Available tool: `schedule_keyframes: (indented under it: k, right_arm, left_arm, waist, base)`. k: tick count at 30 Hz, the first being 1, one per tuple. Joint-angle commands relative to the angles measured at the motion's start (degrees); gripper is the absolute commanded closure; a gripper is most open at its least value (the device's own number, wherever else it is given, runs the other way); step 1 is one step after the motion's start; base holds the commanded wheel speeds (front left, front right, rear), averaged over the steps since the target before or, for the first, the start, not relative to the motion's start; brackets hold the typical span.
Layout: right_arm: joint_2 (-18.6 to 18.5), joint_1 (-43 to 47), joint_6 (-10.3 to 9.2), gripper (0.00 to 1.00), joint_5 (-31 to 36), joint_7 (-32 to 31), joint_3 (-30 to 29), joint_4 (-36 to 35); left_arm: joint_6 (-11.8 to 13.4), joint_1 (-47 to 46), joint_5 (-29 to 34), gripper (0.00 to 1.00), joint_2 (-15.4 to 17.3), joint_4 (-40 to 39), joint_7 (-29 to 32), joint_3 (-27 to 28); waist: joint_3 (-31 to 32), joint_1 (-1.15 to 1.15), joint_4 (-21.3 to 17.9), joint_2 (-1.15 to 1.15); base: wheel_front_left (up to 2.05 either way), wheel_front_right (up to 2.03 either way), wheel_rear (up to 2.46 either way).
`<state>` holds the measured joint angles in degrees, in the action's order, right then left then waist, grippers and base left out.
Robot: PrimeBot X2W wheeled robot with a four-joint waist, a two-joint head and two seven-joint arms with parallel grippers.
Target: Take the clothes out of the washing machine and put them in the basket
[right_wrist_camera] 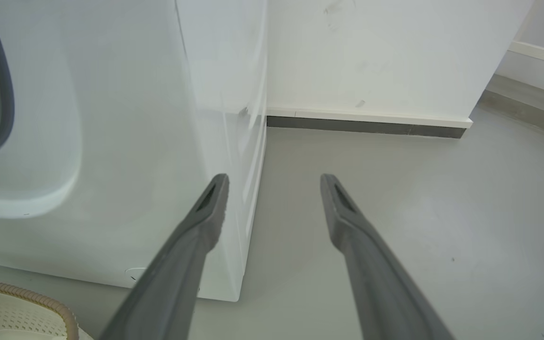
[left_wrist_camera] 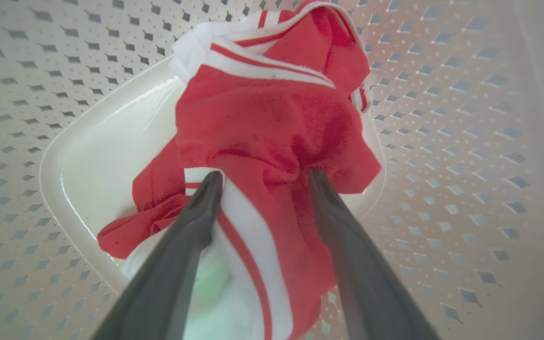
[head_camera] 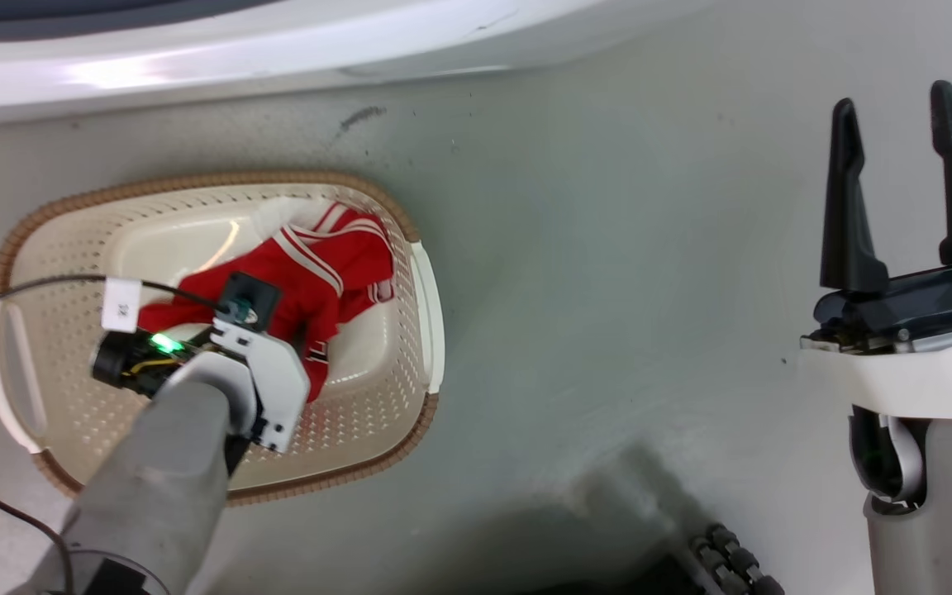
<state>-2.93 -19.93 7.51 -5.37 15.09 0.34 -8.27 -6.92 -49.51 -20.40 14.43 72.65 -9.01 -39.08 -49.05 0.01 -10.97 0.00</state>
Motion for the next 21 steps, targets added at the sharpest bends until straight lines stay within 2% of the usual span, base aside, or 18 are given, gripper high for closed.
schedule_keyframes:
  k: [1,10,21]
  right_arm:
    - [0.09,-0.20,-0.04,0.00,0.21,0.12,0.21,0.13]
    - [0.08,3.75,-0.04,0.00,3.00,0.12,0.75,1.85]
    - [0.08,8.80,-0.04,0.00,3.95,0.12,1.15,3.44]
  left_arm:
    - [-0.15,0.81,-0.41,0.00,-0.49,0.21,-0.98,-0.04]
    - [-0.14,6.37,-4.36,0.00,-3.24,-1.91,-6.14,3.35]
    - [4.38,18.23,-2.68,0.00,-1.40,-23.99,-6.19,13.06]
  waist:
    - [1.68,-0.01,0.63,0.00]
    - [11.56,-0.01,3.45,0.00]
    - [21.55,-0.01,6.27,0.00]
  base:
    - [0.00,0.00,0.00]
    - [0.00,0.00,0.00]
    - [0.00,0.00,0.00]
